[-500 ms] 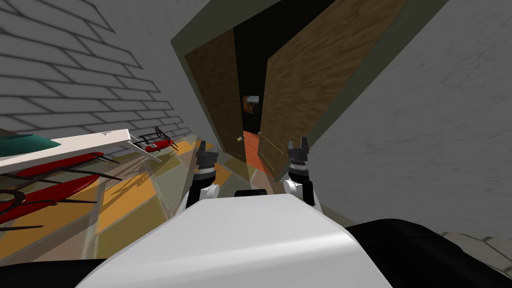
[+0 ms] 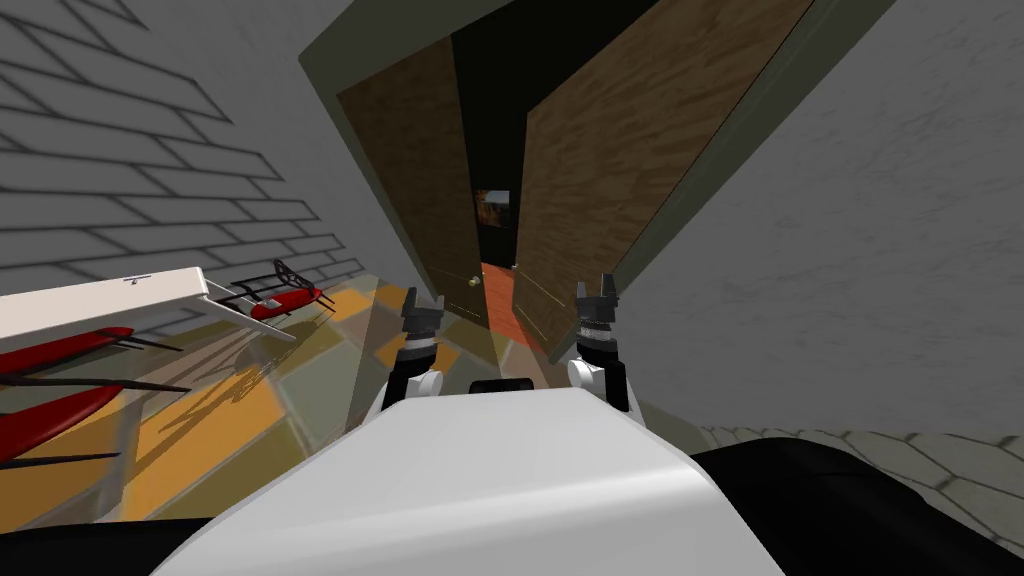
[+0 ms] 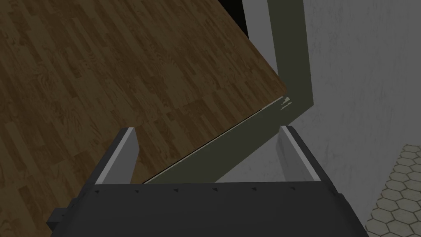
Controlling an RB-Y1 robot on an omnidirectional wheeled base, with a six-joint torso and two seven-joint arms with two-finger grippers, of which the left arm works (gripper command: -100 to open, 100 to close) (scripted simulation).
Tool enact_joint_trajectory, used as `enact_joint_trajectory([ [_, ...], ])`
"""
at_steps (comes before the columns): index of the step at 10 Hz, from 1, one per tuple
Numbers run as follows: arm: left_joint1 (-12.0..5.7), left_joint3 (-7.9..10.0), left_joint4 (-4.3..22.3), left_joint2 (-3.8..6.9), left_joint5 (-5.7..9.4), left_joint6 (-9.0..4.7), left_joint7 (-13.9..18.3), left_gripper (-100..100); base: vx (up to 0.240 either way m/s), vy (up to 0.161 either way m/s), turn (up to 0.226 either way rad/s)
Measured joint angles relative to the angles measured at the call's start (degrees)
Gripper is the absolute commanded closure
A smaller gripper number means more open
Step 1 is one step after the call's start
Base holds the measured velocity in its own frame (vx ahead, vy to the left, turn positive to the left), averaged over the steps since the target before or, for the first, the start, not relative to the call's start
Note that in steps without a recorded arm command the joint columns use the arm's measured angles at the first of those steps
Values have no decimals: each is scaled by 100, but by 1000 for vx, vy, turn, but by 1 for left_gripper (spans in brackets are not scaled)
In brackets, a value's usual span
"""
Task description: Push the door open
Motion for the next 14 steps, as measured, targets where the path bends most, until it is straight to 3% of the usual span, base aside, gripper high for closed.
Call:
enact_joint_trajectory([
  [6,-80,-204,698,170,443,-273,701,-100,80,76,-149],
  [11,-184,-365,1417,356,923,-546,1451,-100,77,104,-180],
  [14,-189,-476,1891,506,1243,-792,1961,-100,69,110,-196],
])
